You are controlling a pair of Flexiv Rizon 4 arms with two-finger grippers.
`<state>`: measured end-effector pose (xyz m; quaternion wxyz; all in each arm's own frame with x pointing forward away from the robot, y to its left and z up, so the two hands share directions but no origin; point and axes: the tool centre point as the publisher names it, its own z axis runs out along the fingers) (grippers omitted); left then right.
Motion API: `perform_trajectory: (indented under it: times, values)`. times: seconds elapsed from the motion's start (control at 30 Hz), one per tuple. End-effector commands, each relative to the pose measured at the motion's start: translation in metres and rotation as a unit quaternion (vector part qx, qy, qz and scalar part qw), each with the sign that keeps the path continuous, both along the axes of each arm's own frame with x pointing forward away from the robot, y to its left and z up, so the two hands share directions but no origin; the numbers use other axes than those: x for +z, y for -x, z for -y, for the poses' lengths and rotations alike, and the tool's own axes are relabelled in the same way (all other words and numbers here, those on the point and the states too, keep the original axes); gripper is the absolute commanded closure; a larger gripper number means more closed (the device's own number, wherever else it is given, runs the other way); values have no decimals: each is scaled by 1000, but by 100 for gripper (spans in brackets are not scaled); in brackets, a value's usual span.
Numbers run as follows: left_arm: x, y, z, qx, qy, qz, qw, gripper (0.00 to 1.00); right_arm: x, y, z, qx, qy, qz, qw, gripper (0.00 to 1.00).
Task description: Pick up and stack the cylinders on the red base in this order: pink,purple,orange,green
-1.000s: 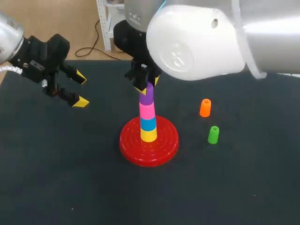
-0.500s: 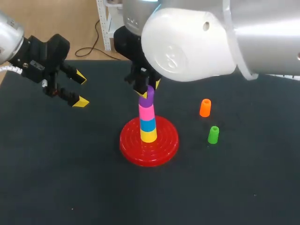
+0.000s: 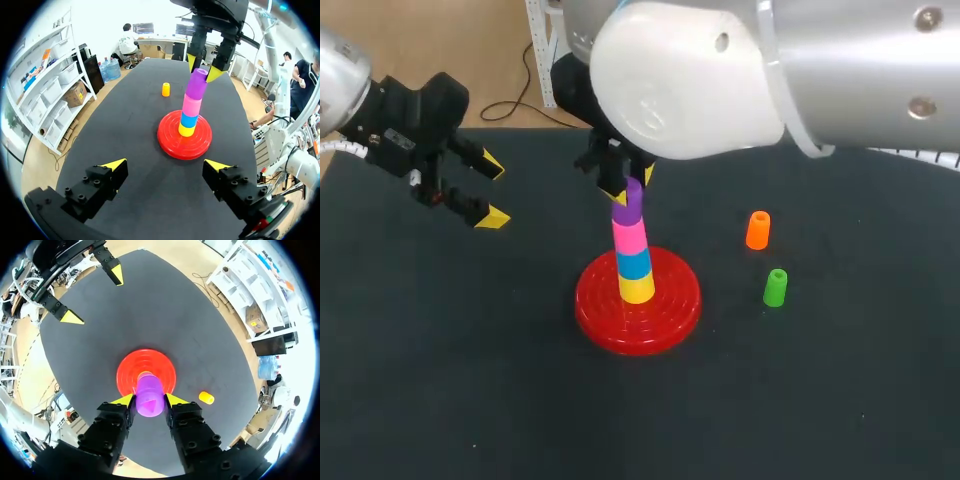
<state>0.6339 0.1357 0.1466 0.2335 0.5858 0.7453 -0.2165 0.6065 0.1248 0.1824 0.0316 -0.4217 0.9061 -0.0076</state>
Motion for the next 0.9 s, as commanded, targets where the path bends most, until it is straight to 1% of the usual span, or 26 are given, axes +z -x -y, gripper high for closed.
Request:
perform_trajectory:
  times: [0.03, 0.27, 0.53, 0.9]
  values:
    - [0, 0, 0, 0, -1, -1, 1000, 0, -2, -2, -3, 0, 2, -3, 1000, 100]
    - [0, 0, 0, 0, -1, -1, 1000, 0, -1, -4, -3, -2, 6, -6, 1000, 100]
    - [0, 0, 0, 0, -1, -1, 1000, 0, 6, 1, -1, 5, 0, -5, 1000, 100]
    - [0, 0, 0, 0, -1, -1, 1000, 0, -12, -4, 3, -10, 8, -16, 1000, 100]
